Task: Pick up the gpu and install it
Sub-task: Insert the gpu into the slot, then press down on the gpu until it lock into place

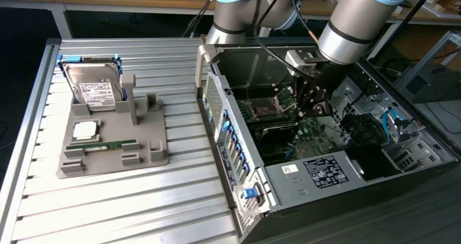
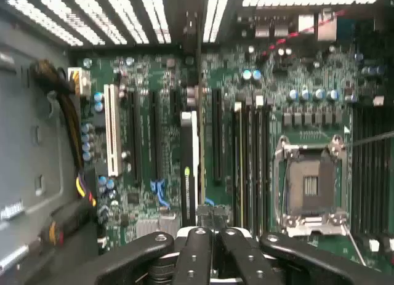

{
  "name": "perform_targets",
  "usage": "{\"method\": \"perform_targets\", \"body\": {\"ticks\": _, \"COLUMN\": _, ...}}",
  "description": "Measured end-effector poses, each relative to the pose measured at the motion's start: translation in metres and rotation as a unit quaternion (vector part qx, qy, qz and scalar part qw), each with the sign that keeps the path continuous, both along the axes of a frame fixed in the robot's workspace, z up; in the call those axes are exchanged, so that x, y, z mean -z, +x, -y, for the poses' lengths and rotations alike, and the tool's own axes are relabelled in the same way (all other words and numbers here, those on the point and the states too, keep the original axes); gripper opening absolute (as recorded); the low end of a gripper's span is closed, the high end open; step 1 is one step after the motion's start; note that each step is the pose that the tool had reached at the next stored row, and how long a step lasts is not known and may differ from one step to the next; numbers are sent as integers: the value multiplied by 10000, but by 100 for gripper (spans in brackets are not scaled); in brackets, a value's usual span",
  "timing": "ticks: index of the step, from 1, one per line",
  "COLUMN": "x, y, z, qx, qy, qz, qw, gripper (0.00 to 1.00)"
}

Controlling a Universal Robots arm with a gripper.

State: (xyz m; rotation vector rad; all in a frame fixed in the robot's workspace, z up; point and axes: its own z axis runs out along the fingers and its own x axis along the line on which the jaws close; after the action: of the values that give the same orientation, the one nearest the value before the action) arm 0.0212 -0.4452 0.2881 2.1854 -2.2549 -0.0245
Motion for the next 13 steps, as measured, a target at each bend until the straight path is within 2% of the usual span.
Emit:
{"method": "perform_targets", "body": {"ticks": 3, "x": -1, "y": 19, "z": 2, "qx": 0, "qy": -1, "qz": -7, "qw": 10000, "gripper": 11}}
{"method": "perform_targets", "body": {"ticks": 4, "x": 4, "y": 20, "z": 2, "qx": 0, "qy": 0, "qz": -147, "qw": 9999, "gripper": 11}}
{"method": "perform_targets", "body": {"ticks": 5, "x": 7, "y": 20, "z": 2, "qx": 0, "qy": -1, "qz": -302, "qw": 9995, "gripper": 11}}
{"method": "perform_targets", "body": {"ticks": 6, "x": 7, "y": 20, "z": 3, "qx": 0, "qy": -3, "qz": -360, "qw": 9994, "gripper": 11}}
{"method": "perform_targets", "body": {"ticks": 8, "x": 8, "y": 19, "z": 3, "qx": 1, "qy": -1, "qz": -361, "qw": 9993, "gripper": 11}}
{"method": "perform_targets", "body": {"ticks": 11, "x": 15, "y": -87, "z": 3, "qx": -1, "qy": 19, "qz": -360, "qw": 9994, "gripper": 11}}
{"method": "perform_targets", "body": {"ticks": 13, "x": 35, "y": -306, "z": 4, "qx": -2, "qy": 41, "qz": -358, "qw": 9994, "gripper": 11}}
